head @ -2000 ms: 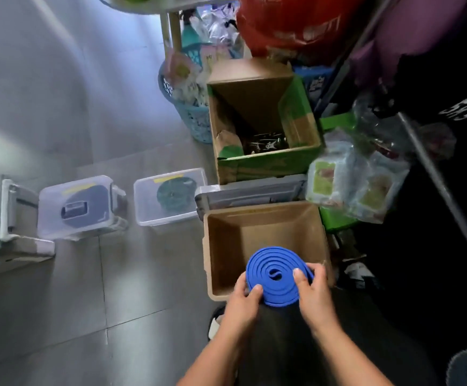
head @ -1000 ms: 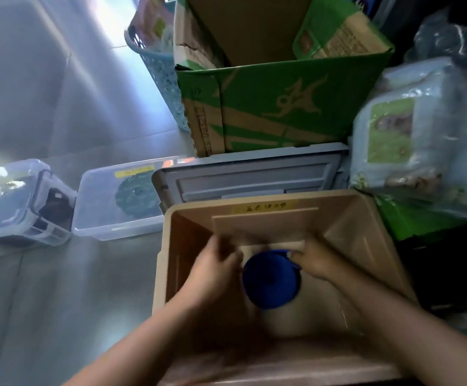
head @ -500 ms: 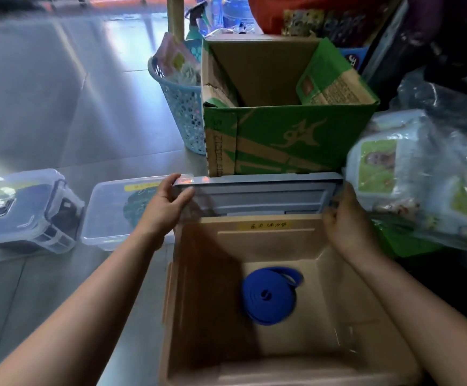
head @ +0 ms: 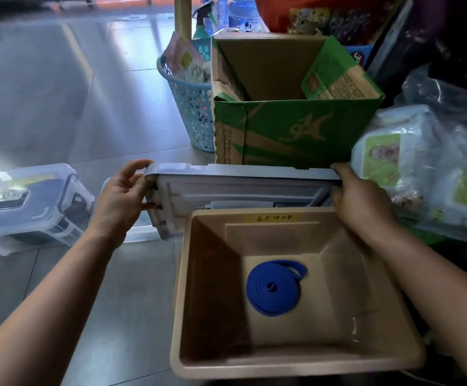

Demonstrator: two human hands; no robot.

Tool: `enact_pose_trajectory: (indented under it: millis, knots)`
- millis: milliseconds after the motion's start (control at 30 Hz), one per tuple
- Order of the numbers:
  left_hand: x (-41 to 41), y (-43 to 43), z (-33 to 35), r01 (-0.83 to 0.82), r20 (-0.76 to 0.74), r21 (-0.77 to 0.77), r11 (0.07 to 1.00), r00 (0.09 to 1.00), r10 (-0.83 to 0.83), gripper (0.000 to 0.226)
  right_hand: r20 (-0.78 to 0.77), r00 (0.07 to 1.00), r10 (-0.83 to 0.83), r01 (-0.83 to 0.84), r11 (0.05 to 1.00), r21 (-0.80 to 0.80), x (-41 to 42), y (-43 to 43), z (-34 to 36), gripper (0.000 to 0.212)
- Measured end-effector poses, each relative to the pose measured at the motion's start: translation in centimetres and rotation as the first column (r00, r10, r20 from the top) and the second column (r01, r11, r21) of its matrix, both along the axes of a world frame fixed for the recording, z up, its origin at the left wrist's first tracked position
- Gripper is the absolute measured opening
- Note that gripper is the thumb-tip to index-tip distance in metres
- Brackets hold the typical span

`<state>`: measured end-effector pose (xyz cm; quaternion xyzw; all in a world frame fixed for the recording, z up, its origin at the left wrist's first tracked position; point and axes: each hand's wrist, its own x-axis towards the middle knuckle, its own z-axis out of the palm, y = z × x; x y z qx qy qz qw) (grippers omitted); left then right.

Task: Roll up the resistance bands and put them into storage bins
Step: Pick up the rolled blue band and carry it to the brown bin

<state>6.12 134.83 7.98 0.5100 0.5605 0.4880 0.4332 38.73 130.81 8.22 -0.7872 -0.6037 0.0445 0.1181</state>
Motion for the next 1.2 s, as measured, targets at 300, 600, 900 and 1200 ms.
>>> enact_pose_trajectory:
  millis: [300,600,900,1200]
  knots:
    - [-1.3,-7.1,0.8,0.273,0.054,0.071,0.959,0.959,-0.277,0.032,-0.029,0.995,0.094,-0.085,0.971,0.223,2.7,-5.4,2.5,0.037]
    - [1.3,-13.2,-0.6,0.014,0.051,0.021,1.0,0.999,-0.016,0.014,-0.632,0.762,0.143,-0.178,0.984,0.008,4.7,-11.1,2.9,0.047]
    - [1.9,-16.2,-4.7,-0.154,-0.24,-0.279,0.948,0.967,0.087,0.052,-0.389,0.878,-0.28,0.121,0.915,-0.385,4.5,-12.1,-1.6,0.038]
    - [1.6,-16.3,-4.5,-0.093,0.022,-0.37,0.924,0.994,0.109,0.045,-0.376,0.89,-0.257,0.131,0.935,-0.329,1.8,-11.0,-1.7,0.03]
